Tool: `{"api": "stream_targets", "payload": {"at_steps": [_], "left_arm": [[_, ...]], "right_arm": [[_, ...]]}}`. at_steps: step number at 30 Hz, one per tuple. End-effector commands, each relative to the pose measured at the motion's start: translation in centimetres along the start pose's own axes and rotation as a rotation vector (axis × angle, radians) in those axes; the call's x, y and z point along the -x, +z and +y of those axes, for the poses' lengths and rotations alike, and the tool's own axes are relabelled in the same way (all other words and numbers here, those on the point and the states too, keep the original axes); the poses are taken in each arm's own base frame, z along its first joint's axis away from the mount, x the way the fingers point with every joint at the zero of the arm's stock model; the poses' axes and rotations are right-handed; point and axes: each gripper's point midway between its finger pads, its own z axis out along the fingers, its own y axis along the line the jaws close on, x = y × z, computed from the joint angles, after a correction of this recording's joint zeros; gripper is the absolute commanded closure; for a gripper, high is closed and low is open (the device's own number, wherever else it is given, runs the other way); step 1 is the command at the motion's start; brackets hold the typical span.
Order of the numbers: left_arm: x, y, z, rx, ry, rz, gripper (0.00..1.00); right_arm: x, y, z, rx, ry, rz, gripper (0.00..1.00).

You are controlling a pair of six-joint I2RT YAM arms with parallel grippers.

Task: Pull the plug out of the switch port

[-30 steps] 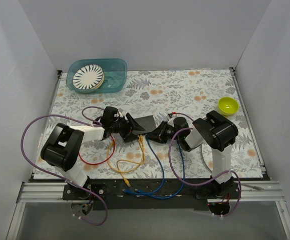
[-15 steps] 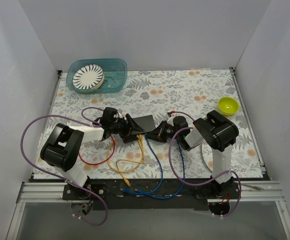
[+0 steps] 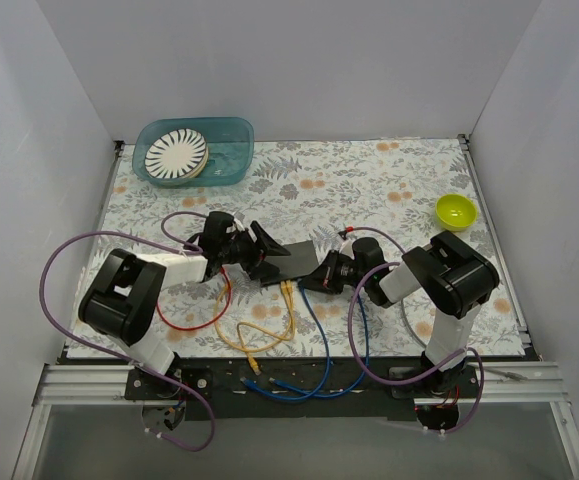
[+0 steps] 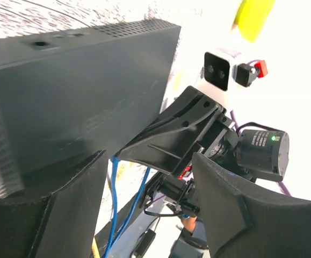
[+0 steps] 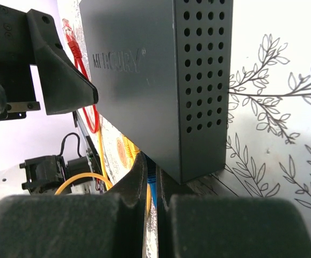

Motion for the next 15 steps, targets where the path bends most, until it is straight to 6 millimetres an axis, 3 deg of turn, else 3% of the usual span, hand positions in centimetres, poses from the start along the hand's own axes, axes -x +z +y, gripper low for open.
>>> {"api": "stream_targets", "payload": {"at_steps": [1, 8, 13, 15], "left_arm": [[-1.0, 0.9, -1.3, -0.034, 0.024, 0.021, 0.36], [-3.4, 2.4, -0.4, -0.002, 0.022, 0.075, 0.37], [-2.3, 2.2, 0.9, 0.072, 0.024, 0.008, 0.37], [-1.6, 2.1, 0.4, 0.067, 0.030, -0.014, 0.37]], "right_arm": [[-2.9, -0.6, -3.1, -0.090, 0.004, 0.093, 0.99], [-2.8, -0.1, -3.4, -0.094, 0.012, 0.103, 0.99], [-3.5, -0.5, -4.0, -0.109, 0.015, 0.122, 0.99], [-4.0, -0.9, -4.2, -0.116, 0.013, 0.131, 0.99]]}}
